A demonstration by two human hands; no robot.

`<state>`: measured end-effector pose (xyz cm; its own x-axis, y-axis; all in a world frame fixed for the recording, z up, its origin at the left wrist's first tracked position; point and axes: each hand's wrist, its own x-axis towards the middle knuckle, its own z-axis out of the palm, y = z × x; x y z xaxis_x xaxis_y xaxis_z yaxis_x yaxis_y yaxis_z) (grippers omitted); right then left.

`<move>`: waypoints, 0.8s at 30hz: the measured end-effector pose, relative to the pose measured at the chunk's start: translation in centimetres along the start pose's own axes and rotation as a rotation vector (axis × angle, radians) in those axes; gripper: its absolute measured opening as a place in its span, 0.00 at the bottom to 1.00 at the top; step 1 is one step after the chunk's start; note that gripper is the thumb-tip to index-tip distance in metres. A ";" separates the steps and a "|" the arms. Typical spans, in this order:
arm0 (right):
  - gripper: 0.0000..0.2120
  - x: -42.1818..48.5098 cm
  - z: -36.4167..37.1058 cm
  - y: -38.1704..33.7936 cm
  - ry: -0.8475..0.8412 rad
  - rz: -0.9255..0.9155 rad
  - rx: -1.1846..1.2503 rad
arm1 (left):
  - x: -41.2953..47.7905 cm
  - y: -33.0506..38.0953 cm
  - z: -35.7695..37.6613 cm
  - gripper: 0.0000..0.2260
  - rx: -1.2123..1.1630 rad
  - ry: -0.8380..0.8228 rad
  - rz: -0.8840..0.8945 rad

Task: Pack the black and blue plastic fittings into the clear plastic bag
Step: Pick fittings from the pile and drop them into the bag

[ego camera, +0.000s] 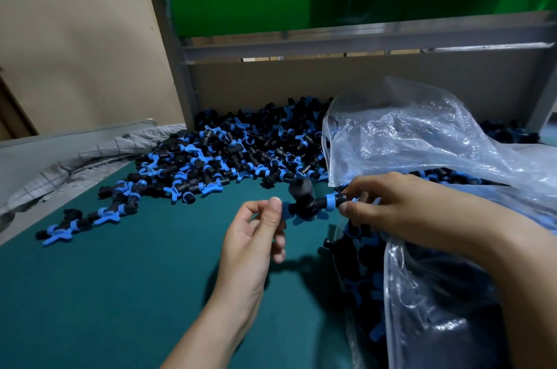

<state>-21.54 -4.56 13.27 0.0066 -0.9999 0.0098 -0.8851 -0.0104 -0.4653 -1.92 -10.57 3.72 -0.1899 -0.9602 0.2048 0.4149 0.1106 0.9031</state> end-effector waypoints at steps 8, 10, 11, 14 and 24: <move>0.19 -1.0 -0.9 -1.6 0.075 -0.038 0.177 | 0.7 0.5 -0.6 0.12 -0.180 0.168 -0.184; 0.19 -1.4 -1.1 -2.1 0.120 -0.075 0.183 | 0.6 0.6 -0.6 0.11 -0.185 0.133 -0.207; 0.19 -1.3 -1.2 -2.6 0.132 -0.102 0.181 | 0.6 0.8 -0.6 0.11 -0.171 0.100 -0.196; 0.20 -1.8 -1.3 -3.3 0.152 -0.156 0.192 | -0.4 0.7 0.0 0.11 -0.081 -0.044 -0.173; 0.18 -2.1 -1.4 -4.7 0.246 -0.276 0.051 | -4.0 0.5 2.6 0.18 0.091 -0.540 -0.181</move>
<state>-18.01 -2.40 16.72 0.1240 -0.9284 0.3504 -0.8412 -0.2857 -0.4591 -3.22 -6.01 4.34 -0.6883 -0.7012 0.1859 0.2599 0.0009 0.9656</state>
